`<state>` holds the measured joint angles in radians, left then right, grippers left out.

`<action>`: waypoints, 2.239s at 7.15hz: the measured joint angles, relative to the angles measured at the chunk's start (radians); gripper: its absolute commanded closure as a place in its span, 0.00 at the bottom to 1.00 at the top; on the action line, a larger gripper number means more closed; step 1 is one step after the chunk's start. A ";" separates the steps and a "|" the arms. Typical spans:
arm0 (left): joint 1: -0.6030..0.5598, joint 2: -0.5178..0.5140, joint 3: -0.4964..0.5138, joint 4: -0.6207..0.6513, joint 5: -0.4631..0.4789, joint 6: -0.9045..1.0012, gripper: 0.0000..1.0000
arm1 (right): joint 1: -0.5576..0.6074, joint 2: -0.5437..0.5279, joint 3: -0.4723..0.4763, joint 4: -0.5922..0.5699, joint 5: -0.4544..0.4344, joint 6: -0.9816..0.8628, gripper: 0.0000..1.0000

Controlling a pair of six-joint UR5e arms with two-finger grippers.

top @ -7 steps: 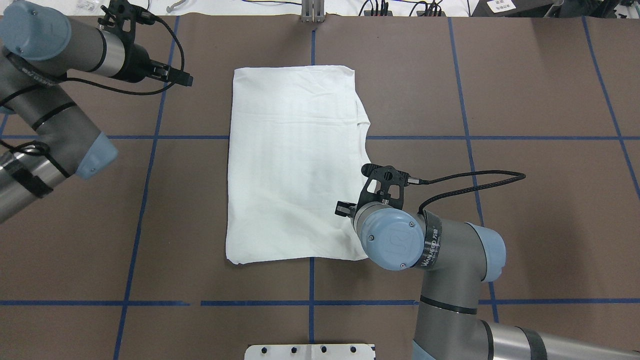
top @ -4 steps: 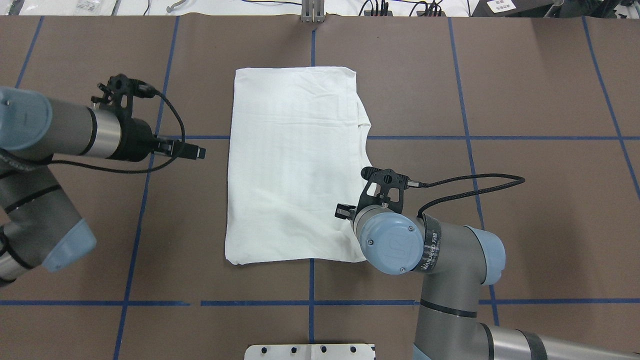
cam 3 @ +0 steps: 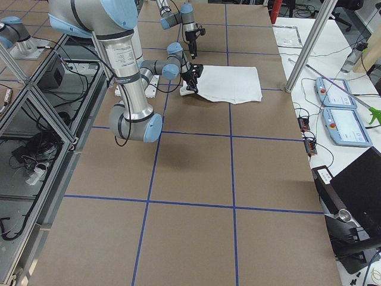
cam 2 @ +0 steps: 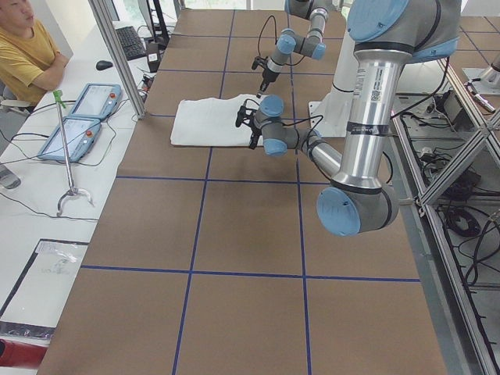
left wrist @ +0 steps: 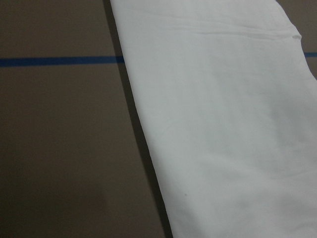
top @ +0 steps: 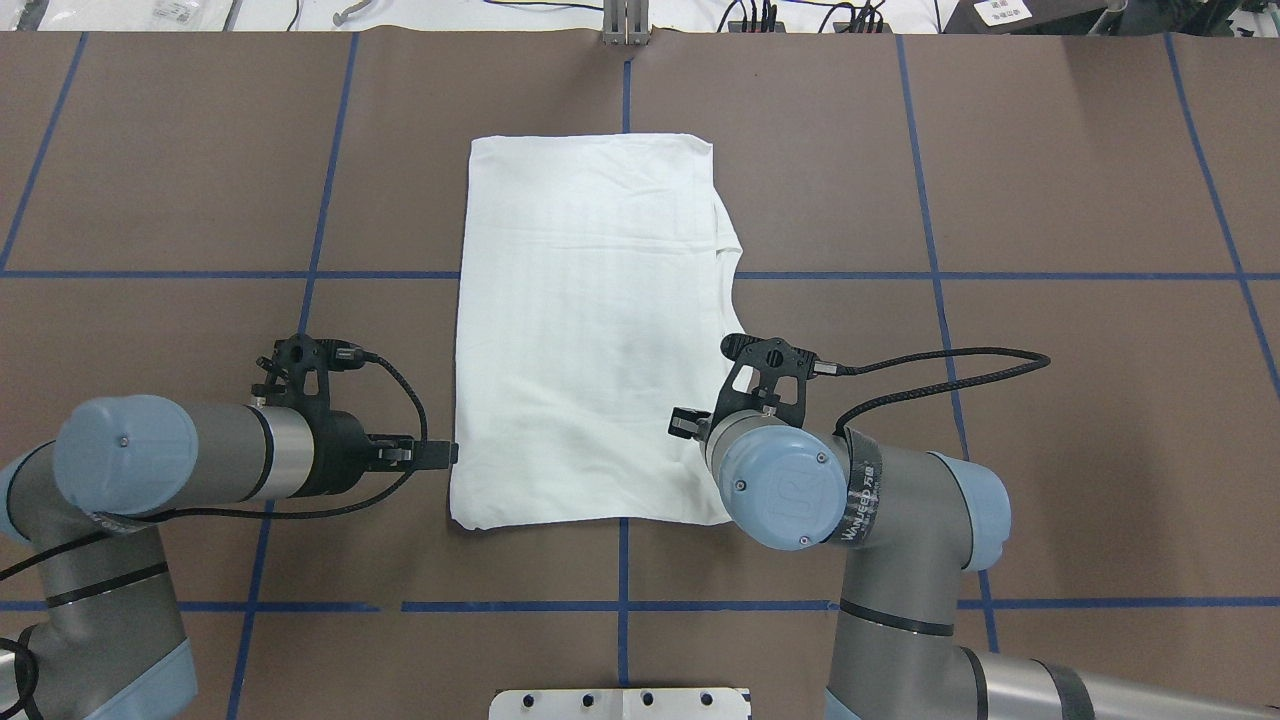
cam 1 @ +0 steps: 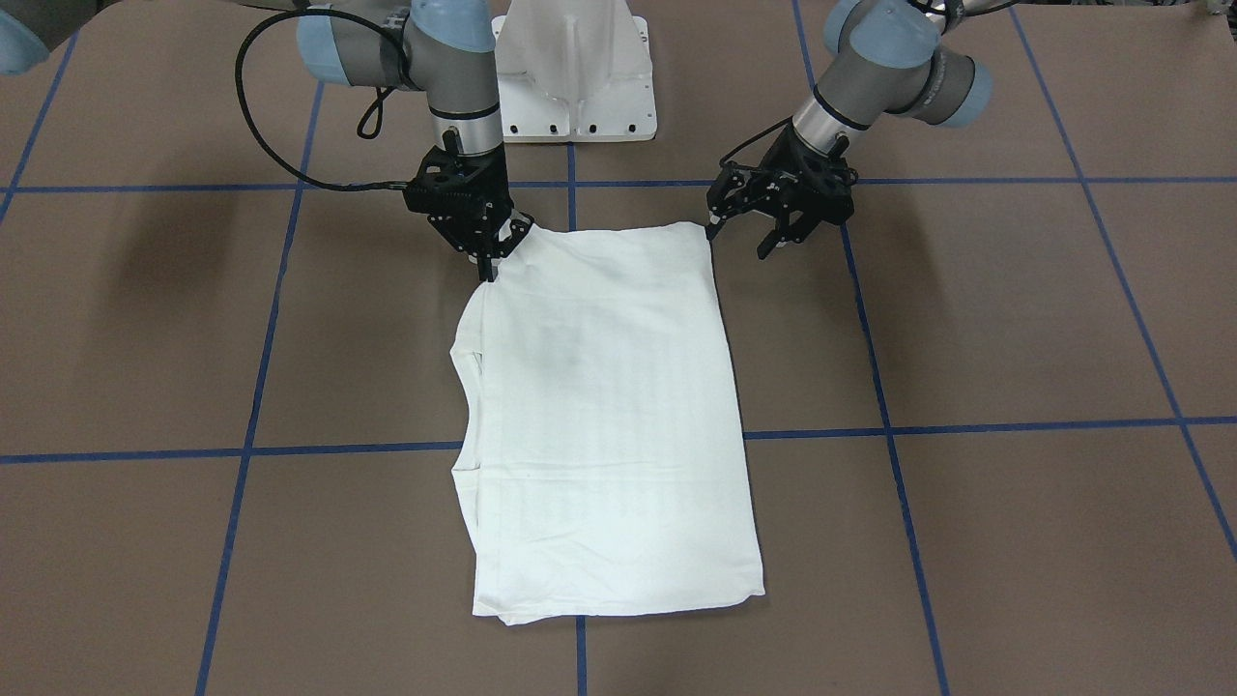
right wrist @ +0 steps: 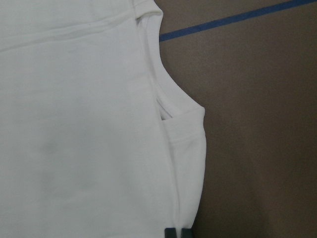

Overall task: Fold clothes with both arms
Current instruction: 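Grasp the shirt's near corners with both grippers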

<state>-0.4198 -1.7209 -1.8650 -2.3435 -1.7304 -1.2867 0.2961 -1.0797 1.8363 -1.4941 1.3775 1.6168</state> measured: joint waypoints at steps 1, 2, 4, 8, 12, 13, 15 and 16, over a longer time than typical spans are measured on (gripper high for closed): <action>0.021 -0.008 0.011 0.001 0.012 -0.024 0.17 | 0.000 0.000 0.000 0.000 0.000 0.000 1.00; 0.035 -0.022 0.027 0.001 0.016 -0.034 0.17 | 0.000 -0.001 0.000 0.000 0.000 0.000 1.00; 0.047 -0.054 0.062 0.001 0.018 -0.038 0.18 | 0.000 -0.002 0.001 0.000 0.000 0.000 1.00; 0.057 -0.063 0.076 0.001 0.018 -0.039 0.34 | 0.001 -0.002 0.001 0.000 0.000 0.000 1.00; 0.086 -0.065 0.077 0.001 0.018 -0.039 0.34 | 0.000 0.000 0.001 0.001 0.000 0.000 1.00; 0.091 -0.066 0.077 0.001 0.018 -0.039 0.53 | 0.000 0.000 0.001 0.001 0.000 0.000 1.00; 0.093 -0.070 0.075 0.001 0.018 -0.040 1.00 | 0.000 0.000 0.002 0.001 0.000 0.000 1.00; 0.093 -0.071 0.075 0.001 0.017 -0.040 1.00 | 0.000 0.000 0.002 0.001 0.000 0.000 1.00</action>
<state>-0.3268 -1.7922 -1.7904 -2.3424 -1.7129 -1.3267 0.2961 -1.0799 1.8387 -1.4927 1.3775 1.6168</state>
